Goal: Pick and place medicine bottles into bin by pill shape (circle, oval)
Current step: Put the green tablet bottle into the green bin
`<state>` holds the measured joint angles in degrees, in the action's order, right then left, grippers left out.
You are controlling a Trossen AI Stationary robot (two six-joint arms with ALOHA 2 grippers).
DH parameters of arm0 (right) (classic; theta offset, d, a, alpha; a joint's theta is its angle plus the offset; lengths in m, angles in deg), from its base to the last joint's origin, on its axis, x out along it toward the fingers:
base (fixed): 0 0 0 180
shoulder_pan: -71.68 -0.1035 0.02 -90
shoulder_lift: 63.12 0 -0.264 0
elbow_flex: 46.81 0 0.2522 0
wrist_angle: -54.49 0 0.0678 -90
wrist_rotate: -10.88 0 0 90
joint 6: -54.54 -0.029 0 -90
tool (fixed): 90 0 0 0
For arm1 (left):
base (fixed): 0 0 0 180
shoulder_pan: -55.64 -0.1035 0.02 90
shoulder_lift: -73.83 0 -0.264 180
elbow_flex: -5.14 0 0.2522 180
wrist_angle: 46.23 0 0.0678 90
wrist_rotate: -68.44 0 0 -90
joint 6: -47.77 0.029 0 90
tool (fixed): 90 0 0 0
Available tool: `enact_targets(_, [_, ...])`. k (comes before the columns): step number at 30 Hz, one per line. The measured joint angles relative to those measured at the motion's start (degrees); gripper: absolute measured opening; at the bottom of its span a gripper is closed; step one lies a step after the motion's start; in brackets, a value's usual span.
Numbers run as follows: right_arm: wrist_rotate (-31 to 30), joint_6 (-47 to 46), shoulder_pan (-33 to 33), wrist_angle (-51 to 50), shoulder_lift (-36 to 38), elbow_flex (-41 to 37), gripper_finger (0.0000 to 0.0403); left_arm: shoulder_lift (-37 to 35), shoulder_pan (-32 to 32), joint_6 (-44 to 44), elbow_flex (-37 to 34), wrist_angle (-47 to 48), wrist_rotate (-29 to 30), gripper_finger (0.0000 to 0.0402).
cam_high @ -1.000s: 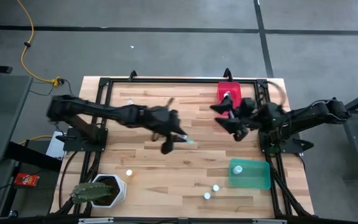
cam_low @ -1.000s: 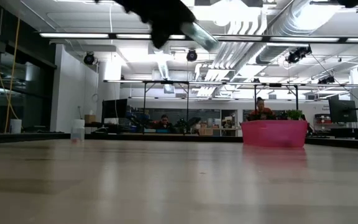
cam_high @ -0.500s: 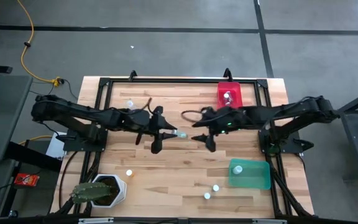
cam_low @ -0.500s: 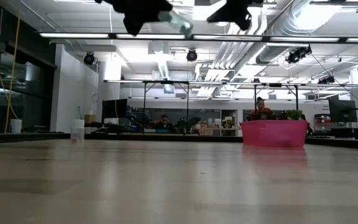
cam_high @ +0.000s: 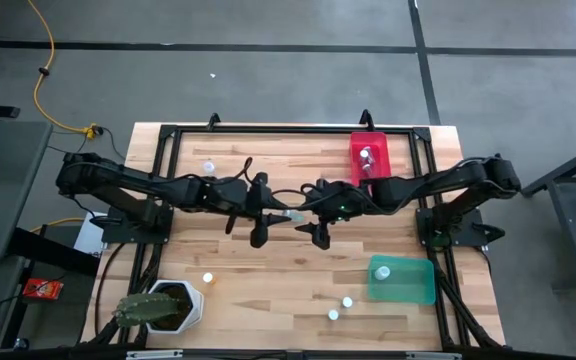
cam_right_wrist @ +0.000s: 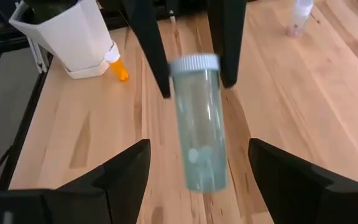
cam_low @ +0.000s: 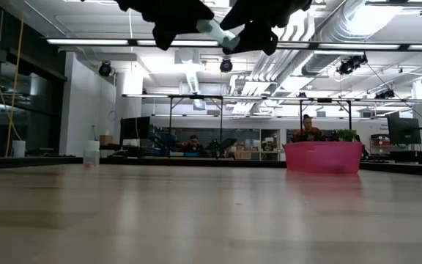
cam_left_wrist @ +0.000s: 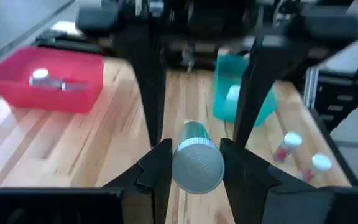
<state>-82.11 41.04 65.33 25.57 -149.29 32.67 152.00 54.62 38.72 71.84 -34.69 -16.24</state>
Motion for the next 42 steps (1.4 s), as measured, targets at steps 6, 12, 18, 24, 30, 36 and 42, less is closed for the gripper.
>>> enact_targets(6, [-2.1, -0.2, 0.0, 2.0, 0.0, 0.0, 0.0259, 0.0, 0.0, 0.0, 0.0, -1.7, -0.1, 0.0111])
enact_targets(12, [-2.9, -0.6, 0.0, 2.5, 0.0, 0.0, 0.0214, 0.0, 0.0, 0.2, 0.0, -1.9, -0.2, 0.0111])
enact_targets(18, [-2.9, -0.6, 0.0, 2.7, 0.0, 0.0, 0.0162, 0.0, 0.0, 0.2, 0.0, -1.9, -0.2, 0.0111])
enact_targets(24, [-2.5, -0.6, 0.0, 2.8, 0.0, 0.0, 0.0131, 0.0, 0.0, 0.2, 0.0, -1.9, -0.1, 0.0111])
enact_targets(30, [-2.4, -1.0, 0.0, 2.8, 0.0, 0.0, 0.0119, 0.0, 0.0, 0.2, 0.0, -1.9, -0.2, 0.0111])
enact_targets(36, [-2.4, -1.0, 0.0, 2.8, 0.0, 0.0, 0.0117, 0.0, 0.0, 0.2, 0.0, -1.9, -0.2, 0.0111])
enact_targets(42, [-2.4, -1.0, 0.0, 2.8, 0.0, 0.0, 0.0116, 0.0, 0.0, 0.2, 0.0, -1.9, -0.2, 0.0111])
